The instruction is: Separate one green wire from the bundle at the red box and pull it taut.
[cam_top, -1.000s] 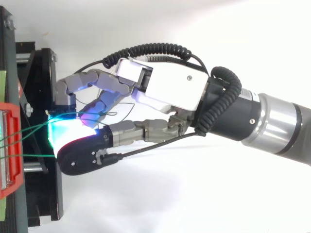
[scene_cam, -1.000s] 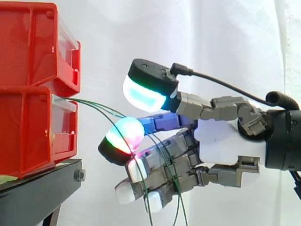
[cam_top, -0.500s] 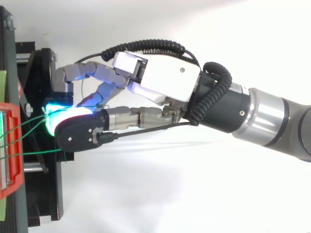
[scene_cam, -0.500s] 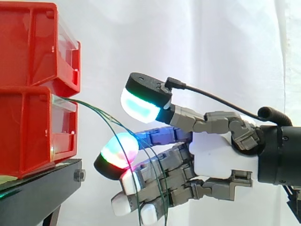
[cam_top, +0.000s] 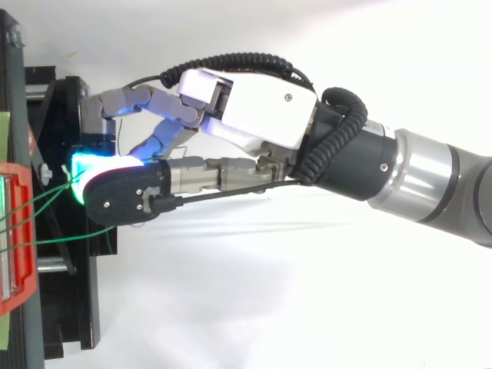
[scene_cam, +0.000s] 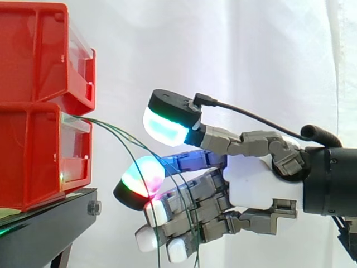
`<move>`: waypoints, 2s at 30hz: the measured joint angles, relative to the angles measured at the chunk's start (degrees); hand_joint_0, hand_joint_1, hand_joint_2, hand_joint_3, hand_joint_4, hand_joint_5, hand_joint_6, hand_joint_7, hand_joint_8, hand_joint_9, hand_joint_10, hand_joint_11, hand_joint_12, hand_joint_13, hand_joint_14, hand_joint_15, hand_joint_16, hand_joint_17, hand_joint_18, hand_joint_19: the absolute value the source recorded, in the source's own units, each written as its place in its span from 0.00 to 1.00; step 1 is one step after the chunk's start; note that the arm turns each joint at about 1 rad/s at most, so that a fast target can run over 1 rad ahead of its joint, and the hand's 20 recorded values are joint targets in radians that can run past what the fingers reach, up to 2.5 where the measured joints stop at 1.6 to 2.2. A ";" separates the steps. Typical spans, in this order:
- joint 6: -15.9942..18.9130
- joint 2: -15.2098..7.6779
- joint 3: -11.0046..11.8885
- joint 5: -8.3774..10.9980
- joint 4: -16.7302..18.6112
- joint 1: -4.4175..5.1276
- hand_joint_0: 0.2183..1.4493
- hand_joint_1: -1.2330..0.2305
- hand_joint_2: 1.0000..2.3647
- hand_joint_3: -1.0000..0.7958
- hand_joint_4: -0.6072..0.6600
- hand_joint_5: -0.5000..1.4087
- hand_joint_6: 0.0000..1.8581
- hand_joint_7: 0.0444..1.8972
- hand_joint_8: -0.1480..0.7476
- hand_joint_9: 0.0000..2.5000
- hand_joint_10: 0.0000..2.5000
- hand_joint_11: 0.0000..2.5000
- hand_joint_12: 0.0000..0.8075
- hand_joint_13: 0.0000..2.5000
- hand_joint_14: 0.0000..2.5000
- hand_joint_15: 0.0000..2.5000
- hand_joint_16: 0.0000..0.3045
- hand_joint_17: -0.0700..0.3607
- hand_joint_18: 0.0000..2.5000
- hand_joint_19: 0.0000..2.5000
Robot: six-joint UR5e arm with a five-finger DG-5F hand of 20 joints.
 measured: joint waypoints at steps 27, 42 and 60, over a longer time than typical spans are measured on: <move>1.17 0.14 6.82 -1.19 -8.30 0.22 0.29 0.39 0.01 0.37 0.66 0.15 0.46 0.61 0.53 0.43 0.01 0.28 0.44 0.39 0.01 0.18 0.16 0.42 0.34 0.27; 1.69 0.72 7.89 -1.70 -11.74 0.24 0.30 0.48 0.01 0.42 0.65 0.17 0.45 0.66 0.55 0.46 0.01 0.28 0.45 0.41 0.01 0.18 0.16 0.42 0.35 0.29; 1.77 0.74 7.90 -1.70 -12.22 -0.09 0.29 0.41 0.01 0.40 0.66 0.17 0.45 0.65 0.55 0.46 0.01 0.29 0.45 0.40 0.01 0.18 0.16 0.42 0.36 0.28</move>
